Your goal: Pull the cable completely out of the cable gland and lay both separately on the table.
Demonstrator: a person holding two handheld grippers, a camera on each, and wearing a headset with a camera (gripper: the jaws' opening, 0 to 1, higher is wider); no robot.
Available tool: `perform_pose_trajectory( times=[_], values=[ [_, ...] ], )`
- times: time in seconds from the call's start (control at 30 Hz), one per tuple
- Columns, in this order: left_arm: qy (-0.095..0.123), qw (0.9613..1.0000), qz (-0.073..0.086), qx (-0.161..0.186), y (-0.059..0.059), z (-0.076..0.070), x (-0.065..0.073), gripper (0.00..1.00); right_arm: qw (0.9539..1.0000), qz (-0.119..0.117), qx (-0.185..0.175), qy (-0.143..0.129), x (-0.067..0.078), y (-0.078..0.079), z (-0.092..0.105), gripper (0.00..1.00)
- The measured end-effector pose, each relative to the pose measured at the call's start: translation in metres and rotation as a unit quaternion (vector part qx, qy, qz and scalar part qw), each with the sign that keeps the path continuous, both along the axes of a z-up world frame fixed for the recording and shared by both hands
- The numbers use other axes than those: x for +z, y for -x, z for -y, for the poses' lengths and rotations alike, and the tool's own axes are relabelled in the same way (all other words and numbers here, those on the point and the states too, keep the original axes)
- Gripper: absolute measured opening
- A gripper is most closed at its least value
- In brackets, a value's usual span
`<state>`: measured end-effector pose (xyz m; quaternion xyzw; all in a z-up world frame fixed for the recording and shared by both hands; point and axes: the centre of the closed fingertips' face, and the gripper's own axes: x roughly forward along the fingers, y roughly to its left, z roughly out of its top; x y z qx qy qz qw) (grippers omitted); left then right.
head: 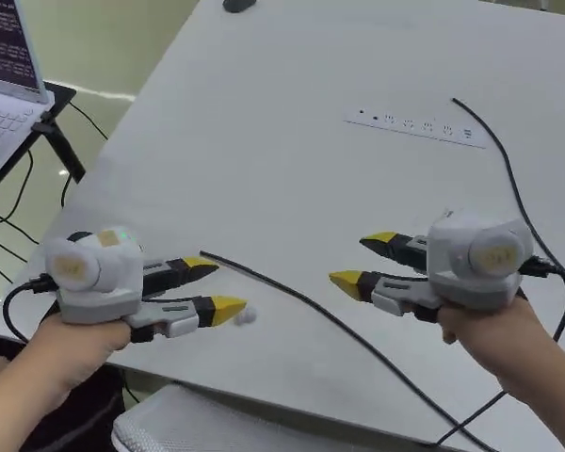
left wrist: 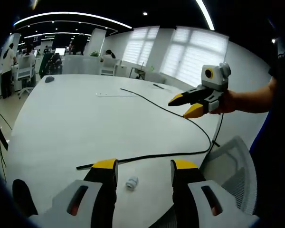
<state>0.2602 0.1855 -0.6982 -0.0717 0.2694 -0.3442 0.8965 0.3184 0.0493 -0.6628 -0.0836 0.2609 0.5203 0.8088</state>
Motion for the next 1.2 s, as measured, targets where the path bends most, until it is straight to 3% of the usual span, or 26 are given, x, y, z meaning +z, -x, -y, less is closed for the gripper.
perform_pose_trajectory(
  times=[0.07, 0.13, 0.17, 0.23, 0.33, 0.5, 0.7, 0.83, 0.9, 1.0, 1.2],
  values=[
    [-0.007, 0.9998, 0.005, 0.017, 0.0, -0.004, 0.005, 0.47, 0.9996, -0.015, -0.015, -0.018, 0.005, 0.003, 0.012, 0.41],
    [0.008, 0.9994, 0.0, 0.033, 0.001, -0.005, 0.011, 0.49, 0.9993, -0.014, -0.026, -0.024, 0.009, 0.006, 0.027, 0.43],
    [0.014, 0.9991, 0.008, 0.038, 0.002, -0.005, 0.016, 0.49, 0.9992, -0.013, -0.027, -0.025, 0.009, 0.009, 0.034, 0.44],
    [0.02, 0.9987, 0.009, 0.046, 0.003, -0.005, 0.021, 0.49, 0.9992, -0.01, -0.03, -0.023, 0.01, 0.014, 0.044, 0.46],
    [0.021, 0.9985, 0.007, 0.05, 0.007, -0.001, 0.027, 0.51, 0.9986, -0.011, -0.04, -0.034, 0.011, 0.02, 0.062, 0.49],
    [0.024, 0.9977, 0.018, 0.062, 0.011, 0.003, 0.035, 0.55, 0.9976, -0.014, -0.052, -0.044, 0.01, 0.035, 0.083, 0.54],
    [0.013, 0.9985, 0.016, 0.052, 0.019, 0.011, 0.032, 0.62, 0.9969, -0.015, -0.061, -0.049, 0.005, 0.053, 0.1, 0.62],
    [-0.002, 0.9988, 0.009, 0.048, 0.025, 0.008, 0.024, 0.65, 0.9963, -0.023, -0.064, -0.051, 0.002, 0.064, 0.108, 0.65],
    [-0.008, 0.9989, -0.002, 0.047, 0.028, 0.007, 0.019, 0.66, 0.9961, -0.027, -0.068, -0.05, -0.001, 0.067, 0.112, 0.67],
    [-0.016, 0.9988, -0.003, 0.045, 0.033, 0.006, 0.013, 0.7, 0.9948, -0.036, -0.074, -0.061, -0.002, 0.071, 0.114, 0.72],
    [-0.019, 0.9988, -0.006, 0.046, 0.039, 0.005, 0.007, 0.77, 0.996, -0.042, -0.058, -0.053, -0.012, 0.085, 0.115, 0.81]
  ],
)
